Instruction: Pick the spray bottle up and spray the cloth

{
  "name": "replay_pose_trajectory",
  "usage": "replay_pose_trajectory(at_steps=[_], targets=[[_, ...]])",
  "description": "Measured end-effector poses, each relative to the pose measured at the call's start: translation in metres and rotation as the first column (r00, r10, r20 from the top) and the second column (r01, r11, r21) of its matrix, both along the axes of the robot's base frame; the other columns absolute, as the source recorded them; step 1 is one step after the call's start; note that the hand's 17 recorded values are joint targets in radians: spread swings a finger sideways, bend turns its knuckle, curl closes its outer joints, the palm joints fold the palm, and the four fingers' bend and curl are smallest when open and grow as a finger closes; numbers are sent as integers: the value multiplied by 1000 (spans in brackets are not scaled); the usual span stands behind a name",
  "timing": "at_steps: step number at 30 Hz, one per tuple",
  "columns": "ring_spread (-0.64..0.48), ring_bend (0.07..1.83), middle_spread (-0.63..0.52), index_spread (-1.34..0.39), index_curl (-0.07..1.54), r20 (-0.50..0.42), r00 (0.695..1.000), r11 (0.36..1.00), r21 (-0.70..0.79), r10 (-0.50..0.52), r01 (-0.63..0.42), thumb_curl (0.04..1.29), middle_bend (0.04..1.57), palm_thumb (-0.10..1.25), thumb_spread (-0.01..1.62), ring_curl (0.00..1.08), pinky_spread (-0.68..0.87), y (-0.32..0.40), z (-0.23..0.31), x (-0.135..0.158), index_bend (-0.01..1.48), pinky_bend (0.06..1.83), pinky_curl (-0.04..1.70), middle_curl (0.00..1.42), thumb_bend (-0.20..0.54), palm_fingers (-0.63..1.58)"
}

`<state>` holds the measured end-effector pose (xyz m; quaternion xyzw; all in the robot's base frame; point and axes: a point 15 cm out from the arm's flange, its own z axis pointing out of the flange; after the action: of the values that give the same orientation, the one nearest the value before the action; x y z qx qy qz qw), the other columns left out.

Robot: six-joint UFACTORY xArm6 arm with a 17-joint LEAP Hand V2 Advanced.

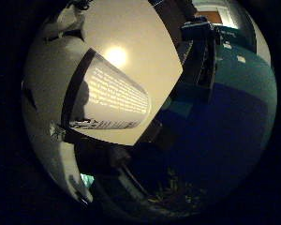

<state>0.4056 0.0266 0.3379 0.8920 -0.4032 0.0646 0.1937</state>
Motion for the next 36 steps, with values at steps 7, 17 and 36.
replay_pose_trajectory(at_steps=[7,17,36], targets=[[-158,1459,-68,-176,682,-107,994,996,-83,20,-29,722,1345,1052,972,594,-197,36,-45,-8,1166,1335,775,580,-14,1219],[-158,1458,-68,-176,683,-138,990,993,-112,11,-26,705,1344,1051,974,595,-198,50,-69,-9,1165,1337,783,581,-16,1219],[-158,1457,-68,-176,683,-28,998,992,111,-59,62,694,1344,1056,973,596,-200,63,-6,-3,1165,1331,792,582,-14,1220]])
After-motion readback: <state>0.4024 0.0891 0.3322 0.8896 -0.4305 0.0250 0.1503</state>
